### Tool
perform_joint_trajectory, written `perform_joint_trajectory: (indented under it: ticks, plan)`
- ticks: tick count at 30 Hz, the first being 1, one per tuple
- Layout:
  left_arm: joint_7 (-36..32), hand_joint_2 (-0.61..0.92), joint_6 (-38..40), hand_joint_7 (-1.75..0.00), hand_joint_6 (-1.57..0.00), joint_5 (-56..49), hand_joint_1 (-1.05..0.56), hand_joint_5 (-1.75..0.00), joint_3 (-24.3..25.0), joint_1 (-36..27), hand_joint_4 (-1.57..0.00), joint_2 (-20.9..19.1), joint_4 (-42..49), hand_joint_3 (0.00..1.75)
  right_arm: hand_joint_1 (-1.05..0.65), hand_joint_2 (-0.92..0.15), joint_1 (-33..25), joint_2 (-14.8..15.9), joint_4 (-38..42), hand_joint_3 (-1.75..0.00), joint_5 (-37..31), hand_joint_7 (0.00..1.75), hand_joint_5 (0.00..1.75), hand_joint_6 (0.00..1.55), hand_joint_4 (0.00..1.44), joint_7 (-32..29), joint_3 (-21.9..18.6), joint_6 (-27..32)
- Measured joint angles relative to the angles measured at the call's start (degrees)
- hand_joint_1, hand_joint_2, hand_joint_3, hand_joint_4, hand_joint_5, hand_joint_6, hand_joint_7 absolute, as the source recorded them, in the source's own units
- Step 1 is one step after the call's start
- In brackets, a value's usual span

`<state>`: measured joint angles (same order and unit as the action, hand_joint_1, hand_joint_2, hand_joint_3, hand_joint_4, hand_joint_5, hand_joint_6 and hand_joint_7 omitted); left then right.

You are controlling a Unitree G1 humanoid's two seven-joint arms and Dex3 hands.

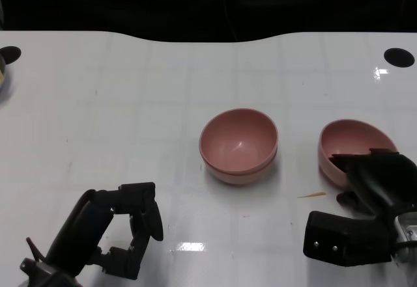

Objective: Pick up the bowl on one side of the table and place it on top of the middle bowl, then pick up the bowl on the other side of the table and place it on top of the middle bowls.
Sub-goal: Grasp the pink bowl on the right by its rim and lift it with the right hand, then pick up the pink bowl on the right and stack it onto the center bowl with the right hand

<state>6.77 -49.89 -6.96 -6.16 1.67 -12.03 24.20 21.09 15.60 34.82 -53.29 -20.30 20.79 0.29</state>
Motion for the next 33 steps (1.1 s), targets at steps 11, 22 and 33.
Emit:
perform_joint_trajectory:
  ticks: [11, 22, 33]
  plan:
    - [0.0, 0.16, 0.03, -1.5, -0.91, -1.28, 0.0, -1.73, 0.0, -0.32, -0.95, 0.09, -0.39, 1.69, -0.16, -0.83, 3.34, 2.49, 2.99, -0.06, -1.06, 1.71, 1.75, 0.74, 0.99, -17.24, 3.47, -9.53]
    - [0.0, 0.16, 0.28, -1.49, -0.92, -1.7, 0.03, -1.71, 0.03, -0.33, -0.96, 0.18, -0.4, 1.7, -0.15, -0.3, 4.37, 2.71, -12.21, -1.12, -0.46, 1.75, 1.75, 0.76, 1.01, -16.67, 3.45, -13.79]
    - [0.01, 0.19, 0.29, -1.51, -0.9, -1.63, 0.03, -1.72, 0.02, -0.3, -0.95, 0.31, -0.4, 1.67, -0.12, -0.26, 8.71, -1.11, -13.45, -1.1, -0.32, 1.71, 1.75, 0.8, 1.02, -14.39, 5.49, -18.23]
